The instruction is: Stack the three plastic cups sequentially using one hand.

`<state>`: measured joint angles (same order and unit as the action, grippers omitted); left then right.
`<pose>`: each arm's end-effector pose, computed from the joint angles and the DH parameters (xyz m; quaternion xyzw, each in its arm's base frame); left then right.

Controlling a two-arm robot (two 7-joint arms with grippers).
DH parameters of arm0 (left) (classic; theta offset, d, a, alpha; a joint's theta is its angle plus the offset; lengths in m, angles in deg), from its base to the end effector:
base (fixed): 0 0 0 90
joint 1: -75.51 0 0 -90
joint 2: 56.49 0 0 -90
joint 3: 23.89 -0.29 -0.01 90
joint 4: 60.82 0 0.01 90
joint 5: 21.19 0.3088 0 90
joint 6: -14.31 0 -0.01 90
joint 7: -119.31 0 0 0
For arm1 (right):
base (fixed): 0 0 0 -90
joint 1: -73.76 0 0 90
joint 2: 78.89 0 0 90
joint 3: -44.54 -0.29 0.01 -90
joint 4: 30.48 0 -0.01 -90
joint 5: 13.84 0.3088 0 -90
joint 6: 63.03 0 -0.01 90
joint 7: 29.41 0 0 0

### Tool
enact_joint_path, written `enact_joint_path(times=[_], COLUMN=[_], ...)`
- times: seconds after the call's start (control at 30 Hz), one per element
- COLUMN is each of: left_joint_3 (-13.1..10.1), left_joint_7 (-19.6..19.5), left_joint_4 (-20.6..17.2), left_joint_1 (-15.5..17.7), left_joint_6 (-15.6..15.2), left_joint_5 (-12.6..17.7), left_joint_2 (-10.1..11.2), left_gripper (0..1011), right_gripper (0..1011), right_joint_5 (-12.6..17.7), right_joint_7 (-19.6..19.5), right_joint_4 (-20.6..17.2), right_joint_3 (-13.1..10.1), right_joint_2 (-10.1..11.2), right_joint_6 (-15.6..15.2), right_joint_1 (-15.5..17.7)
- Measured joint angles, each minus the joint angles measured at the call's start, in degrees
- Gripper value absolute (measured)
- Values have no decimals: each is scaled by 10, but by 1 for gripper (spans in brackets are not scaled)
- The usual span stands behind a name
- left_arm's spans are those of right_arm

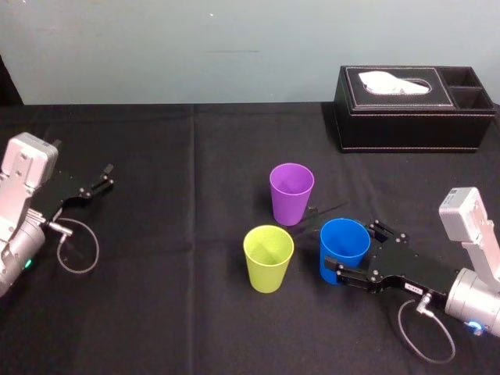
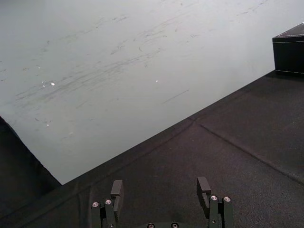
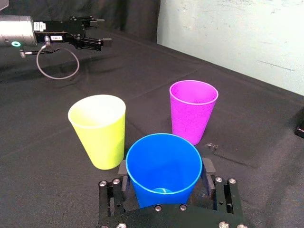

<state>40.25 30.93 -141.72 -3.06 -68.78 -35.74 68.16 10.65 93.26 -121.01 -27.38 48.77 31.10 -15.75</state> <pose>0.3581 0.0827 -0.3023 0.1415 -0.1325 0.5799 0.7913 0.3102 -0.1005 -0.2995 -0.1159 -0.0109 -0.3475 0.9304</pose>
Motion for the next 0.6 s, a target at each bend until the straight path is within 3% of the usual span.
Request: enact_joint_path(times=[0.27,0.6], left_joint_3=[0,0], left_joint_7=[0,0], left_joint_4=[0,0], left_joint_1=[0,0], left_joint_6=[0,0], left_joint_5=[0,0], left_joint_2=[0,0], left_gripper=[1011,1011], right_gripper=[765,726], right_joint_5=[2,2], right_joint_7=[2,2], right_joint_4=[0,-1], right_joint_3=[-1,-1], right_joint_2=[1,1], right_joint_6=[1,1], right_joint_1=[1,1])
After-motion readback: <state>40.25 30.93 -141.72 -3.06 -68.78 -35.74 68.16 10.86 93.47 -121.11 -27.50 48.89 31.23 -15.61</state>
